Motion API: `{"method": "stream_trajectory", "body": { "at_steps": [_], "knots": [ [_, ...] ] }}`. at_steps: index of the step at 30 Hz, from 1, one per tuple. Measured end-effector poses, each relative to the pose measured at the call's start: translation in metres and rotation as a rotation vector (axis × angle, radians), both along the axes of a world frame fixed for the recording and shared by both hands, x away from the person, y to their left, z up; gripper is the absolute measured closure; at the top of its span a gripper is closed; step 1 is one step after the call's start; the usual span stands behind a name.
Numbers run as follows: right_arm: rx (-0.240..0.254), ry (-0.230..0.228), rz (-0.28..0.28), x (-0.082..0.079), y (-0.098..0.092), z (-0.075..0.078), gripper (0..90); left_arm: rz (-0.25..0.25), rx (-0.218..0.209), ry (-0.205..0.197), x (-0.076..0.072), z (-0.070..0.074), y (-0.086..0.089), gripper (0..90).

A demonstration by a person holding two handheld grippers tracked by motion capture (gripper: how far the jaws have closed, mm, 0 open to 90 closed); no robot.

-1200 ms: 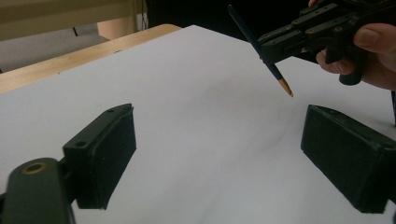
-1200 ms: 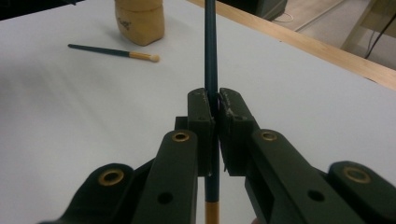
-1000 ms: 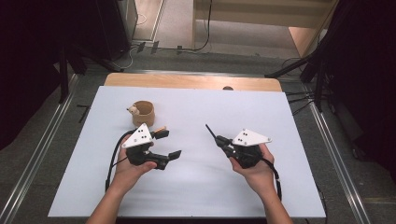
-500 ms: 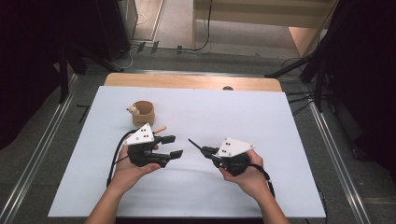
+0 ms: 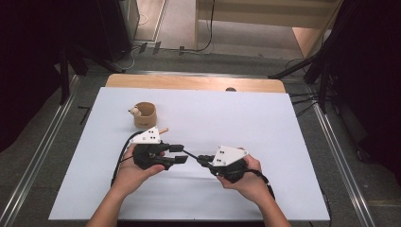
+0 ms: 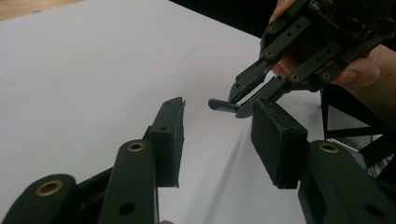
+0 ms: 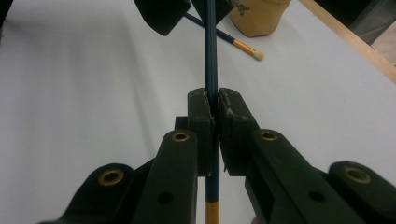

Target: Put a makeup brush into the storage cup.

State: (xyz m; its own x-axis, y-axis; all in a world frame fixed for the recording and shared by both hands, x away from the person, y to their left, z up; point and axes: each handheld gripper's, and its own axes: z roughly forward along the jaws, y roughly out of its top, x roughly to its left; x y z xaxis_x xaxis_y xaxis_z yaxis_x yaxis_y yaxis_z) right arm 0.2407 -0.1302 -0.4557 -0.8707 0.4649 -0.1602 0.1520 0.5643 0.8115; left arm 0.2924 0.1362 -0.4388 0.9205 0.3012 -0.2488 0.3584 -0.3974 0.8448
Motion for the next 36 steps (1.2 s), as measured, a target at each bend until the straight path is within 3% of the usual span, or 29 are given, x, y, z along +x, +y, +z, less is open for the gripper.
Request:
{"method": "stream_trajectory", "body": {
  "at_steps": [2, 9, 20, 36],
  "knots": [
    [-0.007, -0.001, 0.011, -0.0009, 0.0021, -0.0009, 85.5, -0.025, -0.01, 0.032, 0.0023, -0.0005, 0.0003, 59.1],
    [-0.029, -0.006, 0.034, -0.0019, 0.0052, -0.0026, 85.5, -0.063, 0.009, 0.073, 0.005, -0.0021, -0.0021, 67.4],
    [-0.051, -0.016, 0.052, -0.0031, 0.0071, -0.0031, 85.5, -0.081, 0.043, 0.096, 0.0056, -0.0042, -0.0053, 76.1],
    [-0.053, -0.011, 0.08, -0.0024, 0.0069, -0.0044, 85.3, -0.118, 0.013, 0.11, 0.0053, -0.0031, -0.0045, 86.5]
  ]
}}
